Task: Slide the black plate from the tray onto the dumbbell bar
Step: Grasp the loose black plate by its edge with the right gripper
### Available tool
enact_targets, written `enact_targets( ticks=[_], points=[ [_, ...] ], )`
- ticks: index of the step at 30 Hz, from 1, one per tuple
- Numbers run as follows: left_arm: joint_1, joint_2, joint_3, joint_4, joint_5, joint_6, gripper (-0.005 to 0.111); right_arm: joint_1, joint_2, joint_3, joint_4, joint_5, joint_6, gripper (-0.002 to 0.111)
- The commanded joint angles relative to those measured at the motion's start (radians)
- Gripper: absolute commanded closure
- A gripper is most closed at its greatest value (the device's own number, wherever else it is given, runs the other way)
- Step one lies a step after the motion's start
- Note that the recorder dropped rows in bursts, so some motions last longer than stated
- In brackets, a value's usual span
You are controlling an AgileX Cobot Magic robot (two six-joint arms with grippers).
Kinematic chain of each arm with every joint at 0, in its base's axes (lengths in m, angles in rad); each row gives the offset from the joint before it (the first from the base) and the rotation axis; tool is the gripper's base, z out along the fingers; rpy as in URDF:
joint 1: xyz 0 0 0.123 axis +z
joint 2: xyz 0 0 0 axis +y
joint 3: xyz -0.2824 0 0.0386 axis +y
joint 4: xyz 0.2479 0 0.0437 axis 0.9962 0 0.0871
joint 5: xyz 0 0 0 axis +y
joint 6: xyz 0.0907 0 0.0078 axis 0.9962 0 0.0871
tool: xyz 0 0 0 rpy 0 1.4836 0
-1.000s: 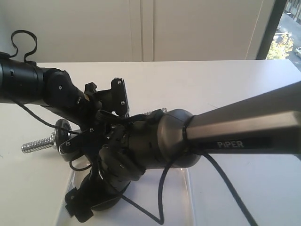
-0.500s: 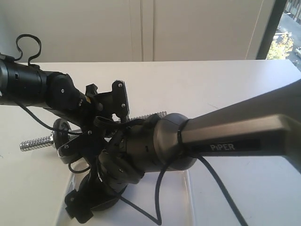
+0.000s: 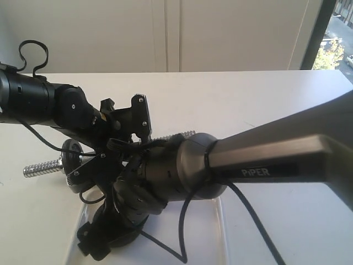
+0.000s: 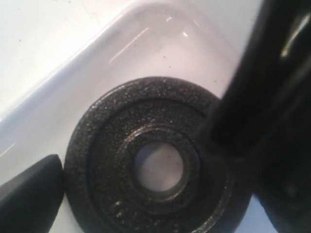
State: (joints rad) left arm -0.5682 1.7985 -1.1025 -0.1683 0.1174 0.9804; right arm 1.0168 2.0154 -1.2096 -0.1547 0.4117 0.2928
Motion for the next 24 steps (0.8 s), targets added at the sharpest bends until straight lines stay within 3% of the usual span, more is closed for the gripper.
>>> enact_targets(
  ticks=[1, 6, 10, 12, 19, 24],
  points=[
    [-0.002, -0.041, -0.026, -0.032, -0.095, -0.007, 0.107, 0.0, 0.022, 0.009, -0.001, 0.082, 0.006, 0.02],
    [-0.002, -0.041, -0.026, -0.032, -0.095, -0.007, 0.107, 0.0, 0.037, 0.009, -0.001, 0.128, 0.032, 0.041],
    [-0.002, -0.041, -0.026, -0.032, -0.095, -0.007, 0.107, 0.0, 0.051, 0.009, -0.001, 0.215, 0.034, 0.078],
    [-0.002, -0.041, -0.026, -0.032, -0.095, -0.007, 0.107, 0.0, 0.032, 0.009, -0.001, 0.219, 0.034, 0.086],
    [-0.002, -0.041, -0.026, -0.032, -0.095, -0.007, 0.107, 0.0, -0.067, 0.018, -0.001, 0.299, 0.025, 0.086],
    [-0.002, -0.041, -0.026, -0.032, -0.095, -0.007, 0.107, 0.0, -0.186, 0.13, -0.001, 0.275, 0.025, 0.094]
  ],
)
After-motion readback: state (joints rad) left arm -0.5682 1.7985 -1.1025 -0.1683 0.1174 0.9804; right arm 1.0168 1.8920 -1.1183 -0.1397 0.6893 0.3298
